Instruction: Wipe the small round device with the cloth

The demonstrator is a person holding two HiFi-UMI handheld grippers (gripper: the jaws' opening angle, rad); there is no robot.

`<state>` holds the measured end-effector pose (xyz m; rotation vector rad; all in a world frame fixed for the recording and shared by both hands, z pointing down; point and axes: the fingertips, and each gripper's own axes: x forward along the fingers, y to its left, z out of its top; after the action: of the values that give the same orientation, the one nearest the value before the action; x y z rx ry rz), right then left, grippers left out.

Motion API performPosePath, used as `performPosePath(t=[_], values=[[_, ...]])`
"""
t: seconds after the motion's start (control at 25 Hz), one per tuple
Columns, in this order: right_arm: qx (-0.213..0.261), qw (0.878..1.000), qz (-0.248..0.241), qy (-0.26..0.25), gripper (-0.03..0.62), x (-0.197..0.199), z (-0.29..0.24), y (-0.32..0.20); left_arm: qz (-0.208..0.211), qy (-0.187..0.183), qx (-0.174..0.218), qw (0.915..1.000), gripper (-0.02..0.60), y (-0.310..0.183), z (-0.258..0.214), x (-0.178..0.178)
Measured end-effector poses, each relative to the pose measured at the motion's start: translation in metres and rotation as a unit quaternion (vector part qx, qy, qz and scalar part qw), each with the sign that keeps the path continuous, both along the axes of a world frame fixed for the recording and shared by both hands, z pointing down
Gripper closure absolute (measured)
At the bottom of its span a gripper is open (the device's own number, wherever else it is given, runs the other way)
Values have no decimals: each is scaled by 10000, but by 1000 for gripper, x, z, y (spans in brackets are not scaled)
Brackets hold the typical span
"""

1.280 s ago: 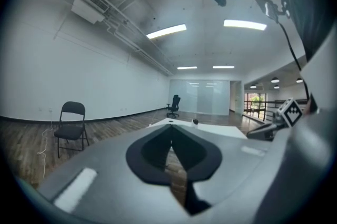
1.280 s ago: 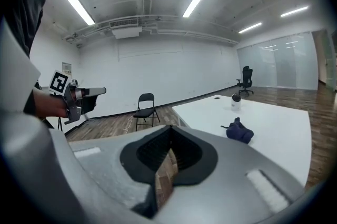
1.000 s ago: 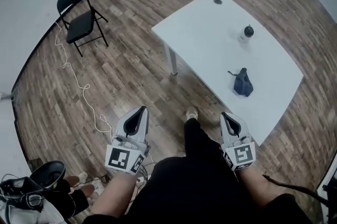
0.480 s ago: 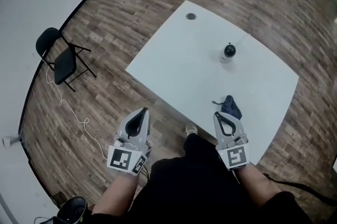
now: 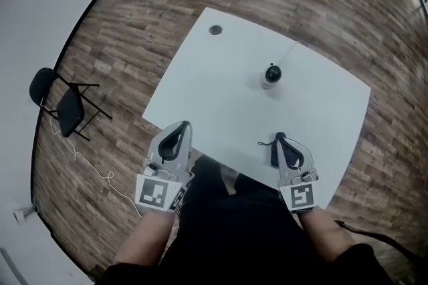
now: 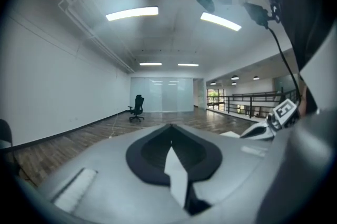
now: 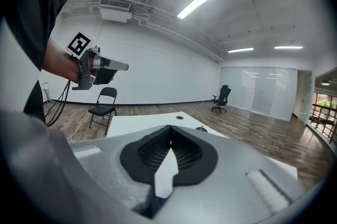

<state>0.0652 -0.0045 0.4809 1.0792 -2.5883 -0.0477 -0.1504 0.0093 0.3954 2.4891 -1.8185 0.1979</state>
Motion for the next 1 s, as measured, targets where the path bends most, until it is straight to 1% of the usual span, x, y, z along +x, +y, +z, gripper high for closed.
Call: performPosePath(t=[0.08, 0.16, 0.28, 0.36, 0.44, 0.56, 0.72, 0.8, 0.92, 1.0], values=[[81, 9996, 233, -100, 592, 4, -5, -8, 250, -2, 40, 9997, 575, -20, -2, 3], [136, 9984, 519, -156, 592, 8, -9, -12, 594, -33, 69, 9982, 575, -35, -5, 8], [126, 9942, 1053, -158, 592, 16, -6, -14, 1145, -101, 164, 9932, 575, -55, -7, 16], [150, 9898, 1406, -155, 592, 21, -6, -15, 1486, -48, 206, 9887, 575, -70, -7, 23], [158, 9839, 1776, -140, 592, 26, -9, -15, 1844, 30, 206, 9826, 575, -82, -5, 31], [156, 9739, 2261, -155, 592, 29, -13, -11, 2386, 154, 164, 9709, 575, -91, 0, 45], [126, 9621, 2722, -68, 592, 25, -12, 1, 2934, 477, -79, 9548, 575, -94, 1, 60], [16, 9518, 3068, -70, 592, 29, -7, 9, 3167, 634, -126, 9463, 575, -94, 2, 63], [-316, 9316, 3608, -301, 592, 45, -1, 22, 3474, 616, -177, 9355, 575, -96, 9, 68], [-453, 9251, 3751, -383, 592, 52, 1, 26, 3588, 609, -208, 9312, 575, -99, 10, 73]])
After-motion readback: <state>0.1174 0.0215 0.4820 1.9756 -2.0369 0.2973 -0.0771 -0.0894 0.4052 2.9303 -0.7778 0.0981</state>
